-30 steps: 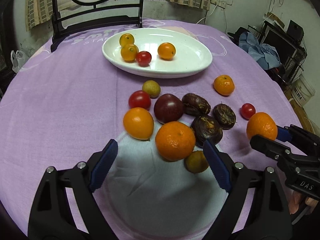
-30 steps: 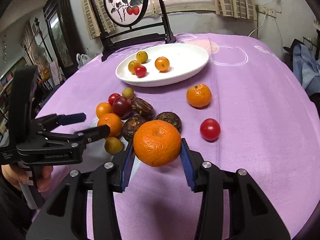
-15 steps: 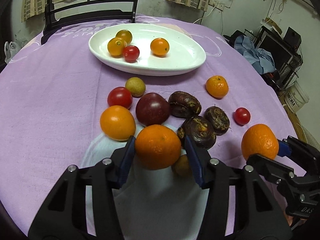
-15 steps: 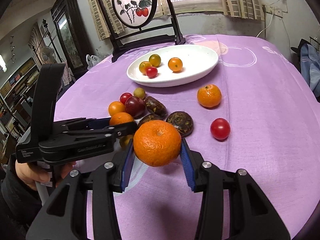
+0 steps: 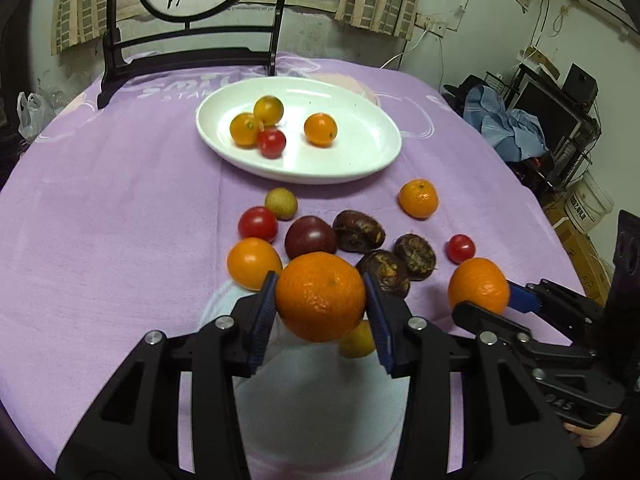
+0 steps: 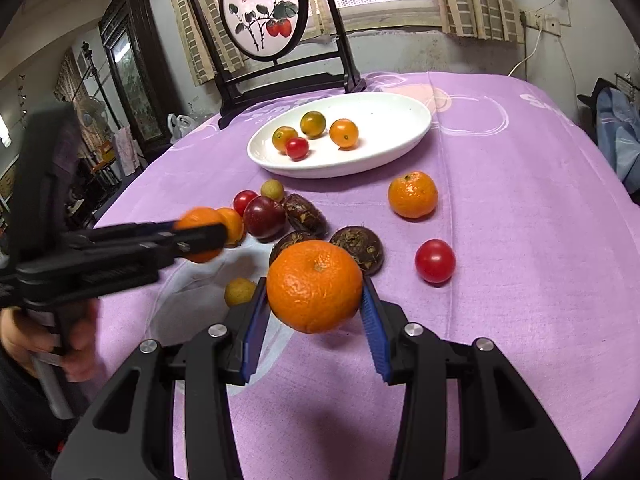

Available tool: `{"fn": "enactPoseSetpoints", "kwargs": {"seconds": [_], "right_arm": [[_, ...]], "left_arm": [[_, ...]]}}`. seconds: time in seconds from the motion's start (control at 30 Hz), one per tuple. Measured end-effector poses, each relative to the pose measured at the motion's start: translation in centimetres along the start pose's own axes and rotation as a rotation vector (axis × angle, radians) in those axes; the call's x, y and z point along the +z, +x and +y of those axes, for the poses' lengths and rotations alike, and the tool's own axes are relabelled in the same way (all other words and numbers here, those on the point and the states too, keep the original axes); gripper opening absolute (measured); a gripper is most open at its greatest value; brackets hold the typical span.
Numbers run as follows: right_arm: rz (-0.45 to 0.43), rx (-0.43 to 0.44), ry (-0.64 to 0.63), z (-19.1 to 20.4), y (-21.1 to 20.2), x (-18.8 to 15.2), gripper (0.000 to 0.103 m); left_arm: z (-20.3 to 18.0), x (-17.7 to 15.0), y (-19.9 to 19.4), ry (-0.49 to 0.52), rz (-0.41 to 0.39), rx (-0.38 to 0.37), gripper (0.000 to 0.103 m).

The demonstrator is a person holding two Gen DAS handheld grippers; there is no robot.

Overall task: Organize fruits
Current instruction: 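Place both tangerines onto the white plate and open both tools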

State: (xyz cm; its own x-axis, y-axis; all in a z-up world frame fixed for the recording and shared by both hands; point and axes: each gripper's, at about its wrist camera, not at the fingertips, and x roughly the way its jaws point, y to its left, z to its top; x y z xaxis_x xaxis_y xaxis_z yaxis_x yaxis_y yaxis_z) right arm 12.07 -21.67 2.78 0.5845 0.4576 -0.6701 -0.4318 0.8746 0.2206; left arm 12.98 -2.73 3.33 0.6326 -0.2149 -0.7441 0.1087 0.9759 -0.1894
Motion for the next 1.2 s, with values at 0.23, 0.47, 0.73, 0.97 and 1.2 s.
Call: {"fn": "enactPoseSetpoints", "kwargs": {"seconds": [0.23,0.47,0.73,0.97,1.2], "right_arm": [[-0.053,0.004,-0.102,2.3,-1.8,3.7,0.045],[-0.067,-0.041,-0.171,2.5,1.7,9.0,0.045],[0.031,-0.124,-0.128,-0.7,9.7,12.0,0.045],[0.105,-0.112,-0.069,-2.7,13.7,12.5,0.045],[0.038,-0.09,-0.008,-3.2,11.4,12.4,0.049]], "left_arm": [[-0.1,4.0,-2.5,0.058,-0.047,0.024,0.044],[0.9,9.7,0.1,0.03,-0.089,0.049,0.044],[2.1,13.7,8.4,-0.045,0.013,0.023,0.044],[2.5,14.1,12.4,-0.05,0.05,0.071,0.045],[2.0,14.3,9.6,-0.049,-0.068,0.035,0.076]]}}
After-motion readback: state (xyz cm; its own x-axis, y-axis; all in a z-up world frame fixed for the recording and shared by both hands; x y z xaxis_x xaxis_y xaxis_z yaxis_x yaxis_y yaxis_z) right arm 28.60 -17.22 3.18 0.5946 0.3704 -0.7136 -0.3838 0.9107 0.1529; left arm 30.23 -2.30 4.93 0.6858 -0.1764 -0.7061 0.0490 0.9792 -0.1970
